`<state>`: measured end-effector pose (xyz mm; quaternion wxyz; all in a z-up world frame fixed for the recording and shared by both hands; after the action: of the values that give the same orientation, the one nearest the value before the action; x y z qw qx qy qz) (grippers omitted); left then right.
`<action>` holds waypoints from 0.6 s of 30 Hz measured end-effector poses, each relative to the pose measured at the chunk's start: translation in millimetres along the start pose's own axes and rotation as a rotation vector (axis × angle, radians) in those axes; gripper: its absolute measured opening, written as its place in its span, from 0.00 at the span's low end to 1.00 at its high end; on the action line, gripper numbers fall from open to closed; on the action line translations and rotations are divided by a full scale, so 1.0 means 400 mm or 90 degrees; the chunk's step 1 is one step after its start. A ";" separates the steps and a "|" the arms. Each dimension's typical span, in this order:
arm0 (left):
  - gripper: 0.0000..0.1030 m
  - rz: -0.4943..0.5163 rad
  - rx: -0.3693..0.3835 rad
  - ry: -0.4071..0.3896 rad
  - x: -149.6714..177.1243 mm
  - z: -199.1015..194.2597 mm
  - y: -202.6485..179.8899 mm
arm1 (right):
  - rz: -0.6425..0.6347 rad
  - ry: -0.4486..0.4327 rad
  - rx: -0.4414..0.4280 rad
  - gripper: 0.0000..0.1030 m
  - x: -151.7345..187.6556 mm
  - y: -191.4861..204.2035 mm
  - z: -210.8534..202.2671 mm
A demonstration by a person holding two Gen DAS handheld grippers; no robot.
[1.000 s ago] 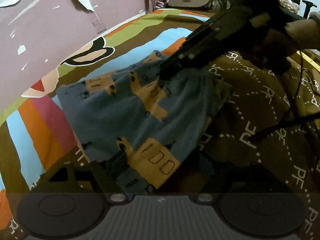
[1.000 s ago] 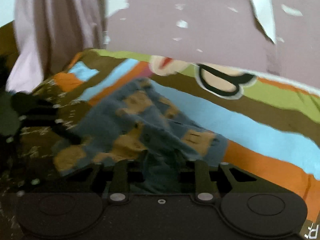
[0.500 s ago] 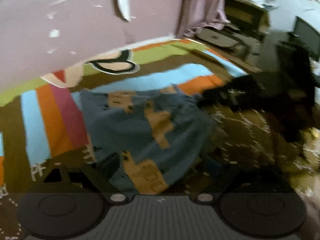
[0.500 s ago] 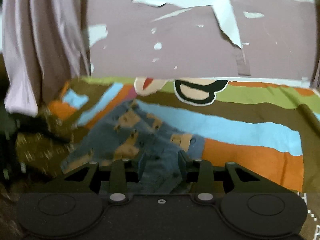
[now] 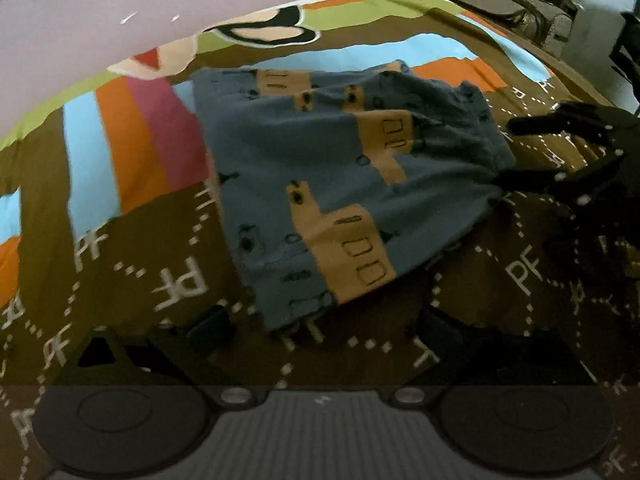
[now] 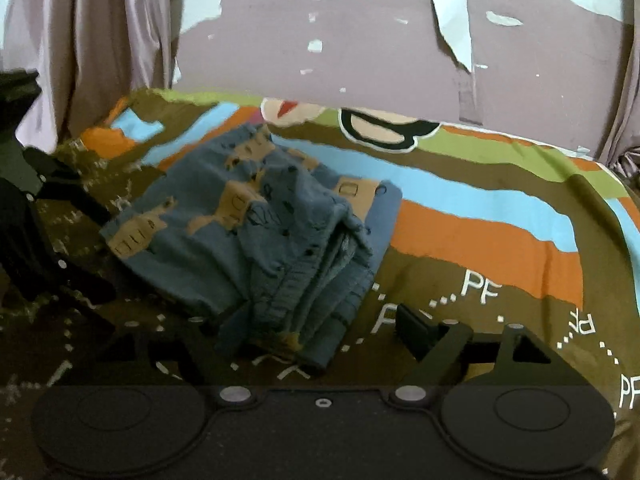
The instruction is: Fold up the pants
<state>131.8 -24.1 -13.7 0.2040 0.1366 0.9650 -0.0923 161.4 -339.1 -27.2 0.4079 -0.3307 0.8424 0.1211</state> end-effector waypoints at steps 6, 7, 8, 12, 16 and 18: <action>1.00 -0.060 0.003 0.036 -0.049 -0.077 0.051 | 0.089 -0.031 -0.061 0.96 -0.062 -0.109 -0.003; 1.00 -0.063 0.003 0.033 -0.058 -0.093 0.054 | 0.110 -0.025 -0.088 0.97 -0.071 -0.123 0.011; 1.00 -0.068 0.003 0.027 -0.063 -0.104 0.058 | 0.132 -0.028 -0.116 0.97 -0.080 -0.136 0.026; 1.00 -0.125 0.032 -0.063 -0.092 -0.108 0.064 | 0.122 -0.050 -0.160 0.97 -0.106 -0.157 0.074; 1.00 -0.185 0.069 -0.229 -0.080 -0.072 0.061 | 0.083 -0.047 -0.206 0.98 -0.118 -0.167 0.119; 1.00 -0.223 0.065 -0.202 -0.064 -0.049 0.066 | 0.098 -0.032 -0.207 0.98 -0.111 -0.177 0.141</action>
<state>155.3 -0.4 11.3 0.3270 -0.0394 0.9238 -0.1954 261.8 -345.3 -24.6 0.3596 -0.3238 0.8239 0.2951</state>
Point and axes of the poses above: each gripper's, at about its wrist camera, not at the fingertips, and z roughly the way its jaws point, y to its left, x to its underside, the point moved 3 cm from there along z, roughly the way its jaws point, and after that the axes turned 9 degrees about -z, right-handed, at the moved point
